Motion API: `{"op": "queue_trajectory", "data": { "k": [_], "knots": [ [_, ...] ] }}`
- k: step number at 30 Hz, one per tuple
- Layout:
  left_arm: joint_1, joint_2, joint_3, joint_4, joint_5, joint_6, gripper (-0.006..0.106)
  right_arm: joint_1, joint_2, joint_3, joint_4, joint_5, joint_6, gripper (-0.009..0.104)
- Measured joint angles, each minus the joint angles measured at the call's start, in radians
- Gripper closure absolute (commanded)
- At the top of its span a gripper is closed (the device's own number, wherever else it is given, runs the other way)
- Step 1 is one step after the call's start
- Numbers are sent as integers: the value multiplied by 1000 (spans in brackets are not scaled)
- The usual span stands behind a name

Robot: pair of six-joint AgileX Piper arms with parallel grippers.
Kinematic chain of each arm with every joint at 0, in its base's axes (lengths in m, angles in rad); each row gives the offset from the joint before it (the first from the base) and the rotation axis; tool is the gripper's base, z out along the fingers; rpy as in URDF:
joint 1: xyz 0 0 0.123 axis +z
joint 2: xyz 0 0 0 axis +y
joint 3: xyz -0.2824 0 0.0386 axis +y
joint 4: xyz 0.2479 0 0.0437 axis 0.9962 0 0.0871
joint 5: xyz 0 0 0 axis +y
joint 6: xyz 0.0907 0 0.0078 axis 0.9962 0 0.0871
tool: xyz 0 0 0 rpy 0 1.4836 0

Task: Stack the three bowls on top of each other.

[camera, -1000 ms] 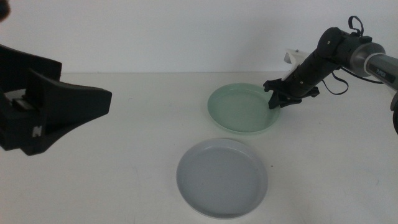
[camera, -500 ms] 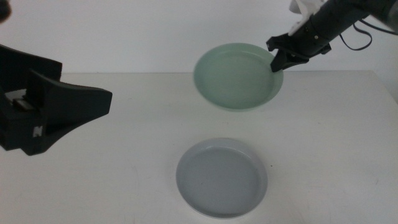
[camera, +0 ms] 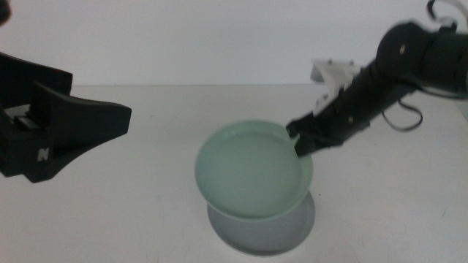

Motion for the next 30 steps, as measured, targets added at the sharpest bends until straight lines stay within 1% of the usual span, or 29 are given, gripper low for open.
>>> {"op": "queue_trajectory", "data": {
  "k": [4, 7, 15, 16, 18, 23, 27, 30],
  "knots": [
    [0, 0, 0, 0, 0, 0, -5, 2, 0, 88, -1, -86, 1, 96],
    [0, 0, 0, 0, 0, 0, -5, 2, 0, 130, -1, -122, 1, 96],
    [0, 0, 0, 0, 0, 0, -5, 2, 19, 149, 2, -136, 1, 96],
    [0, 0, 0, 0, 0, 0, -5, 2, 20, 149, 3, -137, 1, 86],
    [0, 0, 0, 0, 0, 0, -5, 2, 20, 149, 5, -137, 1, 77],
    [0, 0, 1, 0, 0, 0, -5, 2, 20, 149, 25, -134, 2, 50],
    [0, 0, 1, 0, 0, 0, -5, 2, 20, 112, 37, -105, 5, 36],
    [0, 0, 1, 0, 0, 0, -5, -15, 20, 41, 39, -42, 5, 33]
  ]
}}
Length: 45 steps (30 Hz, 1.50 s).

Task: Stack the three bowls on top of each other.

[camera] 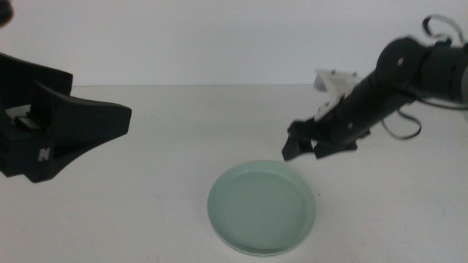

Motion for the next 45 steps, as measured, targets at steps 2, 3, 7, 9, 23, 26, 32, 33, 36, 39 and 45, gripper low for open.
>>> {"op": "queue_trajectory", "data": {
  "k": [2, 3, 7, 9, 23, 26, 32, 33, 36, 39, 45],
  "knots": [
    [0, 0, 0, -1, -10, 3, -5, -23, 0, -62, 0, 57, 0, 33],
    [0, 5, 0, -1, -31, 7, -5, -36, 0, -93, 1, 85, 0, 33],
    [0, 100, -32, 65, -127, -31, -5, -111, -8, -181, 3, 159, -2, 35],
    [10, 199, -77, 119, -154, -113, -5, -156, -27, -196, 3, 173, -2, 37],
    [320, 446, -139, 35, -121, -85, -5, -359, -376, 42, -34, 116, -76, 43],
    [346, 336, -33, 27, -168, -61, -5, -359, -491, 172, -45, 47, -79, 43],
    [348, 89, 211, 10, -330, -48, -5, -359, -706, 416, -61, -140, -86, 43],
    [348, 51, 251, 10, -353, -48, -5, -359, -736, 454, -69, -171, -89, 43],
    [348, -52, 360, 10, -407, -45, -5, -359, -847, 551, -76, -236, -109, 43],
    [348, -159, 460, 10, -438, -45, -5, -359, -948, 634, -77, -283, -123, 43],
    [348, -324, 553, 10, -451, -45, -5, -359, -1112, 728, -77, -321, -137, 43]
  ]
}}
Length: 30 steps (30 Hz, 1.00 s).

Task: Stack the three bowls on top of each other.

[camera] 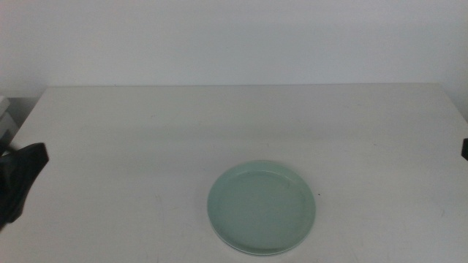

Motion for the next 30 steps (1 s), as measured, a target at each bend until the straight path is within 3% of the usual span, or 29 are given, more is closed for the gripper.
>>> {"op": "queue_trajectory", "data": {
  "k": [9, 20, 30],
  "knots": [
    [0, -111, 7, -51, -1, 0, -5, 0, -80, 20, 0, -15, -32, 43],
    [0, -143, 42, -55, -4, 0, -5, 0, -132, 43, -9, -26, -36, 43],
    [0, -385, 305, -33, -15, 0, -5, 0, -369, 339, -25, -124, -37, 43]
  ]
}}
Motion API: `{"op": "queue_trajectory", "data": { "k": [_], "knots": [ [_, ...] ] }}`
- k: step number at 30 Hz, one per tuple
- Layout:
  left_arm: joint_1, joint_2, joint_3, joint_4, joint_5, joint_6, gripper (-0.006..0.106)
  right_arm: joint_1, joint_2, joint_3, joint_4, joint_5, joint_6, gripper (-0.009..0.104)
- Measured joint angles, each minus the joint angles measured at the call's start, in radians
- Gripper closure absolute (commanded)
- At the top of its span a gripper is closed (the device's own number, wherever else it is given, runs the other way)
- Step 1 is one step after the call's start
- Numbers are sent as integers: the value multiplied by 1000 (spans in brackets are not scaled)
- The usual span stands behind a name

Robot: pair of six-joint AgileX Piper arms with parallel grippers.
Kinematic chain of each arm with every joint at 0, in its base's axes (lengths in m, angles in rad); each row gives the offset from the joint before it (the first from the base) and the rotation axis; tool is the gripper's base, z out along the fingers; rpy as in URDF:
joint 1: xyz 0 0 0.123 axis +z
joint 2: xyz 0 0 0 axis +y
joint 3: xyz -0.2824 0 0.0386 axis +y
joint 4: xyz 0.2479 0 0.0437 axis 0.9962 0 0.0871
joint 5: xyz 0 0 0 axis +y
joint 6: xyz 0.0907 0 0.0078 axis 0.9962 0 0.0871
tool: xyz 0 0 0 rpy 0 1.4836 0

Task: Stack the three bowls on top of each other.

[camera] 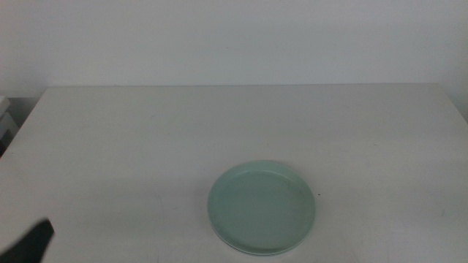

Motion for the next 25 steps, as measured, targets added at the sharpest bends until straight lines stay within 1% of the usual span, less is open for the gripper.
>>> {"op": "queue_trajectory", "data": {
  "k": [6, 12, 19, 25],
  "knots": [
    [0, -113, 156, 10, 0, 0, -5, 0, -150, 162, -9, -9, 0, 43],
    [0, -126, 254, 10, -35, 0, -5, 0, -256, 271, -36, -95, -1, 43],
    [0, -127, 262, 29, -168, 0, -5, 0, -314, 281, -44, -120, -1, 43],
    [0, -128, 262, 31, -157, 0, -5, 0, -316, 281, -43, -120, -1, 43]
  ]
}}
